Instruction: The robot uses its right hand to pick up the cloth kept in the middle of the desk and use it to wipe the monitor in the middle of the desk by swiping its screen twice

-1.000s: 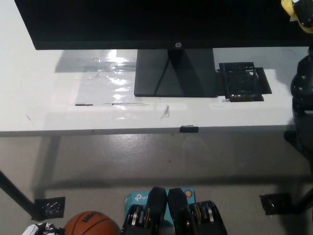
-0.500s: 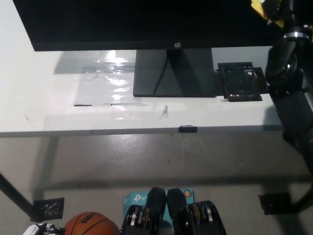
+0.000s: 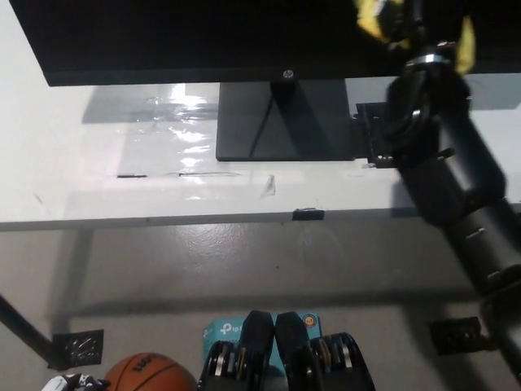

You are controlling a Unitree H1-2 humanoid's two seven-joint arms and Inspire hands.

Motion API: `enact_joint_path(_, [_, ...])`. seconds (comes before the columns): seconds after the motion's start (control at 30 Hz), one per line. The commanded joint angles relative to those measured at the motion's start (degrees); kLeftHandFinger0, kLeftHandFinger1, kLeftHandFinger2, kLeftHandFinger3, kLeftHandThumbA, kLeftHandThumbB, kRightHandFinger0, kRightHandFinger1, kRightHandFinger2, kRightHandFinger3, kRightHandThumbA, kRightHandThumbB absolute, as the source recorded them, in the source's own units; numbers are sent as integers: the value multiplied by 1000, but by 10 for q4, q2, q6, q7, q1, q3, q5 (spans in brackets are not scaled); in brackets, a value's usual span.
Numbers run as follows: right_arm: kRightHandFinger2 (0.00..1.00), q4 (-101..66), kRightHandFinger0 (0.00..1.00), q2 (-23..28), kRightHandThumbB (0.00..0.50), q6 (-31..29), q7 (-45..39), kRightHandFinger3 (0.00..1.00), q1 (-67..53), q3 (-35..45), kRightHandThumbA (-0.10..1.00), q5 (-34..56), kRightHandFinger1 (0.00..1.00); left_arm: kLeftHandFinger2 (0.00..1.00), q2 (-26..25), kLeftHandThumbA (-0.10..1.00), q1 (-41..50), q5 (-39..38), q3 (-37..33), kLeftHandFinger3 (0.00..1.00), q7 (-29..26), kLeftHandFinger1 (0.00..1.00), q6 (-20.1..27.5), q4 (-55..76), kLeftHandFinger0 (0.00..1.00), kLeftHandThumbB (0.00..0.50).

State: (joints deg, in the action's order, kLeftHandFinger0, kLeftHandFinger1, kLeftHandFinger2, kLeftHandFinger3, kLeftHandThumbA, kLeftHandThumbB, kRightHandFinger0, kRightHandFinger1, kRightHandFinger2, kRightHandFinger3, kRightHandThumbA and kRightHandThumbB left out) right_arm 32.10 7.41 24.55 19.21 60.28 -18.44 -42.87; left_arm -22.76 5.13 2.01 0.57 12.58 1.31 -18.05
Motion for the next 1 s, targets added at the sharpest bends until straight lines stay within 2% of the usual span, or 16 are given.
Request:
enact_joint_path(0.0, [305, -37, 0, -21, 107, 24, -25, 78, 32, -8, -100, -24, 0, 691, -10, 400, 5, 8, -4, 811, 4, 552, -2, 15, 505, 308])
enact_joint_path(0.07, [303, -38, 0, -43, 137, 24, -21, 149, 35, -15, -100, -33, 0, 694, -10, 413, 5, 6, -4, 819, 6, 555, 2, 13, 509, 316])
enact_joint_path(0.2, [355, -38, 0, -67, 79, 24, -36, 97, 36, -13, -100, -37, 10, 693, -9, 393, 4, 10, -7, 825, 5, 547, 2, 12, 494, 303])
enact_joint_path(0.23, [385, -28, 0, -75, 93, 24, -32, 153, 42, -16, -100, -38, 32, 690, -8, 389, 4, 5, -7, 817, 9, 549, 5, 9, 496, 303])
enact_joint_path(0.33, [373, -15, 0, -80, 130, 24, -26, 6, 51, -24, -100, -31, 20, 684, -8, 382, 5, 12, -8, 805, 4, 546, -5, 14, 495, 304])
enact_joint_path(0.37, [365, -7, 0, -85, 182, 22, -20, 171, 57, -23, -100, -29, 14, 692, -9, 394, 5, 12, -9, 813, 4, 557, -6, 15, 509, 302])
enact_joint_path(0.4, [316, 5, 0, -91, 203, 19, -13, 248, 65, -23, -100, -27, 0, 697, -10, 396, 5, 13, -9, 818, 5, 561, -6, 16, 514, 302])
enact_joint_path(0.47, [286, 30, 0, -97, 227, -5, 1, 242, 80, -25, -100, -24, 0, 695, -10, 413, 4, 11, -10, 821, 7, 561, -2, 12, 511, 307])
enact_joint_path(0.53, [285, 48, 0, -99, 275, -1, -4, 315, 95, -32, -100, -29, 0, 682, -9, 406, 5, 11, -10, 820, 6, 551, -4, 13, 503, 308])
enact_joint_path(0.6, [269, 59, 0, -99, 268, -1, -4, 296, 103, -37, -100, -30, 0, 683, -9, 412, 5, 9, -10, 817, 8, 555, -1, 9, 504, 317])
enact_joint_path(0.63, [255, 66, 0, -98, 220, -2, -4, 147, 110, -37, -100, -28, 0, 689, -8, 413, 6, 8, -9, 813, 7, 566, -2, 11, 516, 320])
enact_joint_path(0.67, [299, 71, 0, -94, 180, -1, -7, 107, 115, -42, -100, -33, 0, 699, -9, 426, 7, 10, -10, 817, 6, 565, 1, 11, 518, 322])
enact_joint_path(0.7, [311, 76, 0, -92, 182, -1, -8, 122, 119, -41, -100, -30, 2, 703, -9, 418, 7, 8, -9, 823, 6, 568, 1, 10, 521, 317])
enact_joint_path(0.73, [316, 77, 0, -89, 130, -3, -9, 94, 121, -40, -100, -27, 2, 704, -10, 420, 6, 9, -10, 825, 6, 569, 9, 5, 521, 314])
enact_joint_path(0.83, [381, 86, 0, -82, 74, 0, -8, 60, 128, -37, -100, -23, 20, 684, -9, 412, 6, 6, -8, 808, 7, 543, 9, 4, 492, 313])
enact_joint_path(0.97, [347, 90, 0, -66, 56, 12, -3, 52, 136, -34, -100, -29, 0, 692, -8, 446, 7, 11, -11, 821, 5, 550, 1, 8, 502, 333])
